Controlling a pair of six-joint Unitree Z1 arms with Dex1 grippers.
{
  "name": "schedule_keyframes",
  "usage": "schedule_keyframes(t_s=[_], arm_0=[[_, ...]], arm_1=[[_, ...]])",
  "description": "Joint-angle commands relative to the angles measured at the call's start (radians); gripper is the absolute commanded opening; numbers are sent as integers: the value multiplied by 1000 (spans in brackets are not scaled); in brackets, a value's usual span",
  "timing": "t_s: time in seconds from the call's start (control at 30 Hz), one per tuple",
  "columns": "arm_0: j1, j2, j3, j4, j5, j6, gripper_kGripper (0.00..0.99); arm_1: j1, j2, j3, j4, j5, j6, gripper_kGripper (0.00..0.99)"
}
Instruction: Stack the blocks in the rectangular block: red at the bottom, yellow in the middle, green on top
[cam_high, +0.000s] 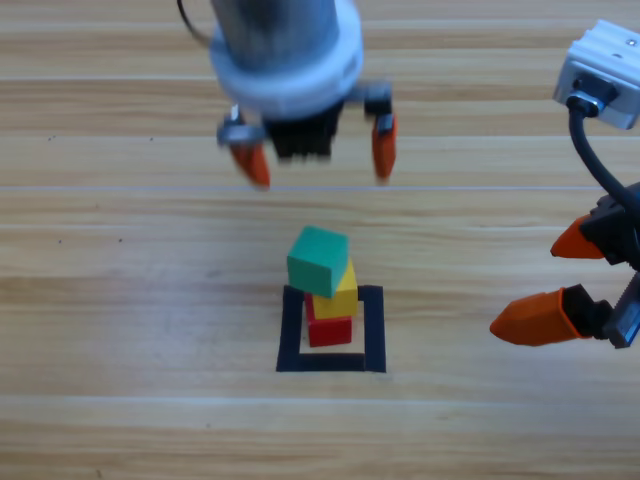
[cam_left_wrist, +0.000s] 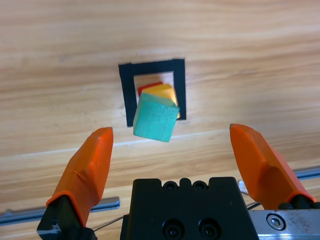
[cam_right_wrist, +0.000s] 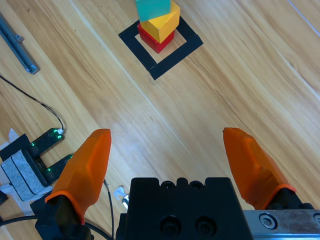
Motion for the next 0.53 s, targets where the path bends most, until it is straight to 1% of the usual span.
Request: schedule_keyframes(t_s=[0.03,0.13,0.2,0.27,0.33,0.4,0.43,0.53], arm_0=[[-55,-16,-146,91,101,51,990],[-92,-113,-77,82,183,87,990],[-127,-185,23,53,248,123,990],[-170,-281,173,-29,302,170,990],[-192,-430,415,-191,318,232,990],[-195,-593,664,-342,317,281,990],[-195,-666,767,-389,315,302,990],[-195,-761,905,-463,305,348,990]], arm_1=[[-23,-6,30,-9,-4,-5,990],[-23,-9,32,-9,-7,-4,990],[-23,-9,32,-9,-12,-4,990],[-23,-11,32,-9,-12,-4,990],[-23,-11,32,-9,-15,-4,990],[-23,-9,33,-9,-18,-4,990],[-23,-9,33,-9,-20,-4,990],[-23,-12,33,-11,-21,-4,990]])
